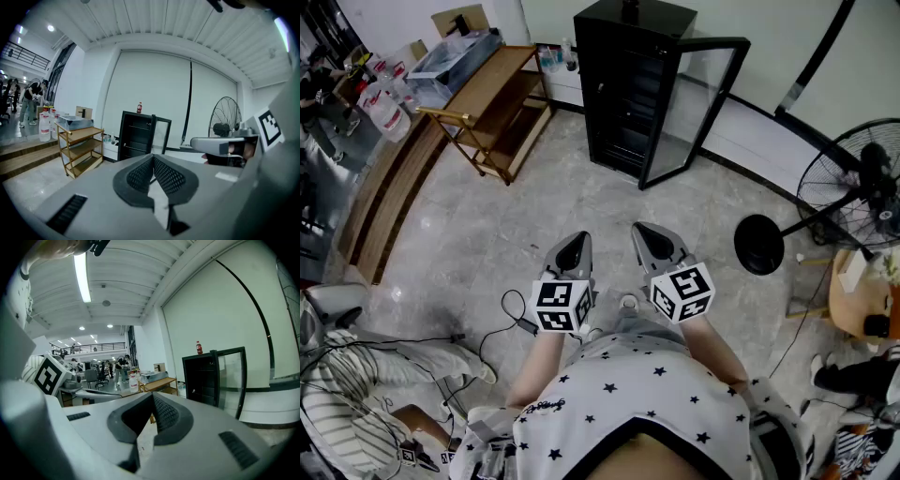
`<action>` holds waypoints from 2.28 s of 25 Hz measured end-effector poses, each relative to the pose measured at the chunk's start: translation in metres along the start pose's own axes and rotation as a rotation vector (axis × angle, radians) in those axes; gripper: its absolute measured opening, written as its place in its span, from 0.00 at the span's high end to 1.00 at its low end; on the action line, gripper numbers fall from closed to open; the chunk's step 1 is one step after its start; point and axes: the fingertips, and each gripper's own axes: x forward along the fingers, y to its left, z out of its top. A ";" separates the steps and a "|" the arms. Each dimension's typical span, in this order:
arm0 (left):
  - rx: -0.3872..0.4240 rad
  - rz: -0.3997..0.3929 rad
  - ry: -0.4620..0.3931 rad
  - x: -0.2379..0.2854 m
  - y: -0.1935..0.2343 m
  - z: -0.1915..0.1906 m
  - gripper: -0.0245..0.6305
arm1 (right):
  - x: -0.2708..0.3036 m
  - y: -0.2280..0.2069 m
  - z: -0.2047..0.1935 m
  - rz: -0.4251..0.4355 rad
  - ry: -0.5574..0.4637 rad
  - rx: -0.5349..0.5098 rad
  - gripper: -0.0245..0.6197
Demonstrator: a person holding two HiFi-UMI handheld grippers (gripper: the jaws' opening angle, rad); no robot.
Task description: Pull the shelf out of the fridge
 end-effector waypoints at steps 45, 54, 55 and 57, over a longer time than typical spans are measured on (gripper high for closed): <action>-0.025 -0.028 0.071 0.226 0.032 0.030 0.94 | 0.127 -0.183 0.017 0.010 0.044 0.061 0.97; -0.027 -0.074 0.077 0.315 0.079 0.068 0.94 | 0.209 -0.232 0.048 -0.023 0.044 0.050 0.97; -0.027 -0.079 0.078 0.324 0.085 0.072 0.94 | 0.217 -0.237 0.051 -0.027 0.044 0.049 0.97; -0.027 -0.090 0.081 0.343 0.094 0.079 0.94 | 0.233 -0.248 0.057 -0.037 0.043 0.049 0.97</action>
